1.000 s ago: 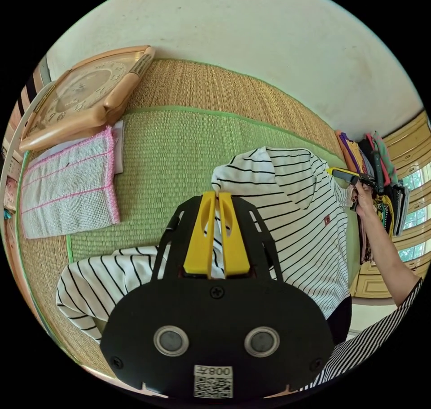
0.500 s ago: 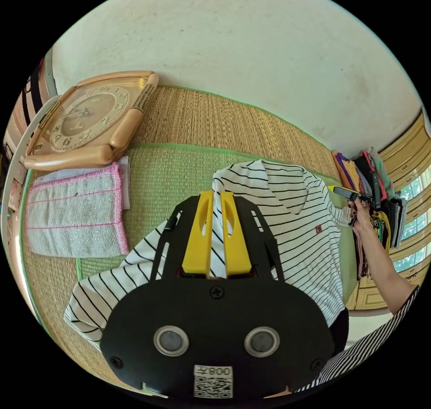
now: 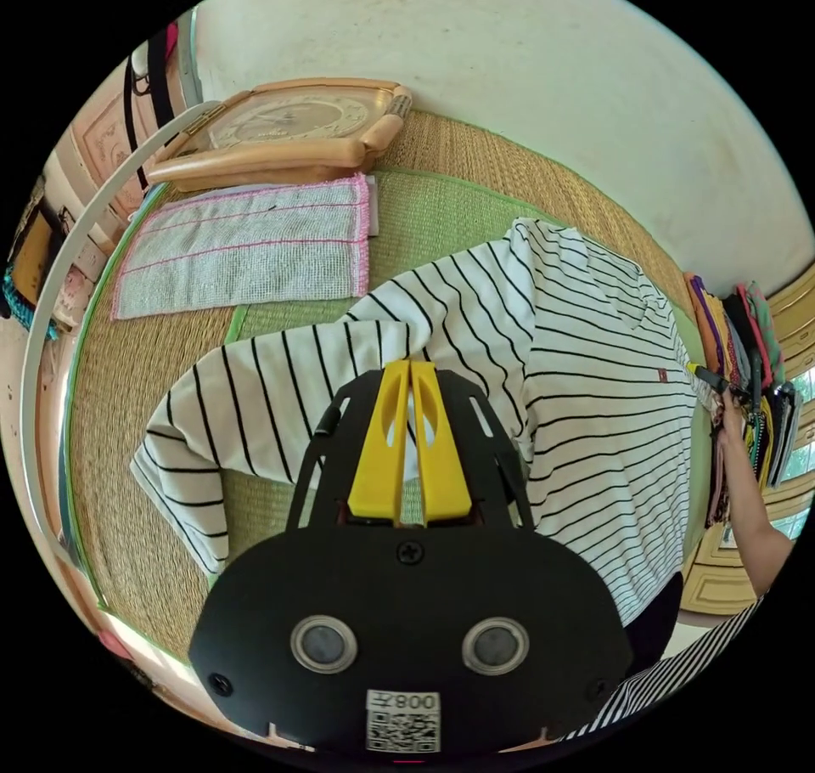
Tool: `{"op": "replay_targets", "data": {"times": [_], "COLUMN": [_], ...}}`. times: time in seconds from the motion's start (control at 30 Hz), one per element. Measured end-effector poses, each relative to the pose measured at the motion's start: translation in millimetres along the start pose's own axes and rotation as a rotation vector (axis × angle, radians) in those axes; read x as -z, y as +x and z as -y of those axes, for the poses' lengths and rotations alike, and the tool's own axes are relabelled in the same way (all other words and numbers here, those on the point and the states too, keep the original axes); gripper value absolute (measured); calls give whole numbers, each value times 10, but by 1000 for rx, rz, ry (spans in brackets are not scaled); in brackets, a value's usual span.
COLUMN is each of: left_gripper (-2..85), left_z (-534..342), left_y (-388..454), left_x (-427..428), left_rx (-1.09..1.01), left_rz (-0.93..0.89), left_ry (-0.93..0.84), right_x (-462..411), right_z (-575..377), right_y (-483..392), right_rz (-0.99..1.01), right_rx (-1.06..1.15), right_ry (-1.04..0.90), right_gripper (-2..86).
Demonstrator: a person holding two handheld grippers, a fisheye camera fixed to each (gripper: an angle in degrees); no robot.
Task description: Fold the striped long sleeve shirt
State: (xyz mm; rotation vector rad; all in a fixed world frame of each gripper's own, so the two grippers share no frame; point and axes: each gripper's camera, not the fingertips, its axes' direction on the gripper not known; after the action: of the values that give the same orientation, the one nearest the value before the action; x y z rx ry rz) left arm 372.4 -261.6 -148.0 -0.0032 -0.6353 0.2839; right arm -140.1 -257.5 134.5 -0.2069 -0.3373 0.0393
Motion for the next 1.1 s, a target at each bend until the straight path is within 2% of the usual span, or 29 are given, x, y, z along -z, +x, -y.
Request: {"op": "replay_targets", "data": {"times": [0.13, 0.2, 0.23, 0.3, 0.4, 0.5, 0.57, 0.7, 0.83, 0.97, 1.1], "left_gripper": [2, 2, 2, 2, 4, 7, 12, 23, 34, 55, 71], "left_z": [-184, -237, -280, -285, -302, -309, -285, -213, -148, -148, -185], "left_y": [307, 380, 403, 447, 759, 1233, 1782, 2938, 4560, 6152, 7282], "left_x": [215, 158, 209, 282, 524, 706, 757, 754, 702, 713, 768], "left_rx": [-15, 9, 30, 95, 35, -77, -199, -428, -725, -986, -1139], "left_rz": [-57, -21, -58, -120, -178, -322, -451, -595, -725, -711, -615], "left_ry": [54, -15, 28, 5, 56, 83, 54, -19, -128, -194, -178], "right_x": [271, 28, -142, -12, 228, 372, 391, 393, 396, 381, 354], "right_z": [-506, -651, -726, -841, -1127, -1653, -2025, -2848, -3366, -3669, -3956], "right_y": [-271, -293, -239, -113, -78, -9, 62, 376, 789, 1108, 1467], "right_rz": [55, 47, 47, 127, 139, 150, 138, 145, 168, 181, 331], "right_rx": [72, 89, 71, 20, 22, 4, -23, -115, -198, -236, -279], "right_ry": [109, 25, -34, 20, 92, 147, 162, 199, 267, 335, 424], "right_gripper": [0, 0, 0, 0, 0, 1, 2, 4, 13, 22, 32]}}
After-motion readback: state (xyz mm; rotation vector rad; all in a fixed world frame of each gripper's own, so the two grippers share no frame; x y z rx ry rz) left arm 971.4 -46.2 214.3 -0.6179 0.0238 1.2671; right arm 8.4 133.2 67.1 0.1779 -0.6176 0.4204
